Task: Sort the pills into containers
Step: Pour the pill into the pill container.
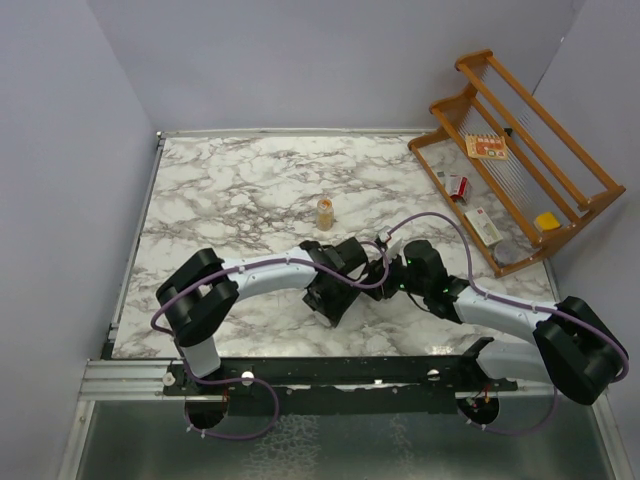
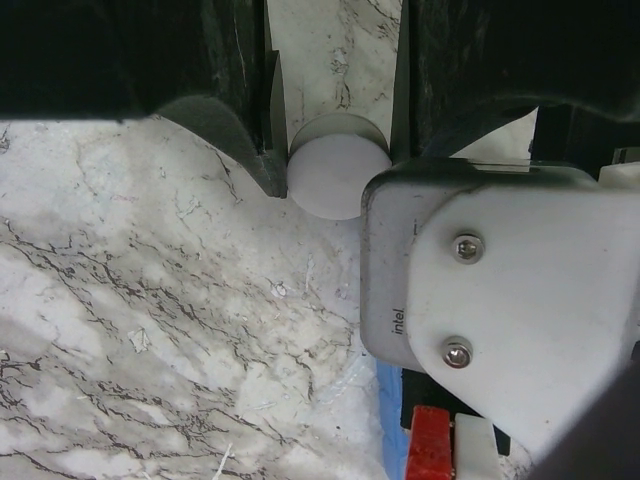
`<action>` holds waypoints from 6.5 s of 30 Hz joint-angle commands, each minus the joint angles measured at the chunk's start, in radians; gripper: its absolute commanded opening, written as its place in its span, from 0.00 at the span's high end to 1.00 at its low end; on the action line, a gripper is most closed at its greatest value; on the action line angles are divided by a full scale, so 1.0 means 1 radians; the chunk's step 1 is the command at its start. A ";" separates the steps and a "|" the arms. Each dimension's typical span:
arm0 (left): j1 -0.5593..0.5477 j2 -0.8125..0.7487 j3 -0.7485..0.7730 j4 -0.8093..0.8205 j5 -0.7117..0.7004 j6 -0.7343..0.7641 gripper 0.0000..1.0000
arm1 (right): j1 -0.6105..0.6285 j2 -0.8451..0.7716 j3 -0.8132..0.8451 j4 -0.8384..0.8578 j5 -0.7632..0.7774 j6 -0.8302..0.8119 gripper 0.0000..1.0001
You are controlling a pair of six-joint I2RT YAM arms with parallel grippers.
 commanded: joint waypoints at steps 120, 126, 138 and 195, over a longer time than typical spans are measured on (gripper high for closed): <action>-0.009 0.191 0.285 -0.309 0.113 -0.028 1.00 | 0.023 -0.006 0.015 0.024 -0.069 -0.027 0.99; -0.008 0.195 0.302 -0.309 0.105 -0.022 1.00 | 0.022 -0.010 0.013 0.024 -0.063 -0.025 0.99; 0.002 0.196 0.286 -0.314 0.131 -0.025 1.00 | 0.023 -0.007 0.014 0.024 -0.068 -0.026 0.99; 0.059 0.304 0.395 -0.381 0.162 -0.031 1.00 | 0.024 -0.022 0.008 0.029 -0.070 -0.026 0.99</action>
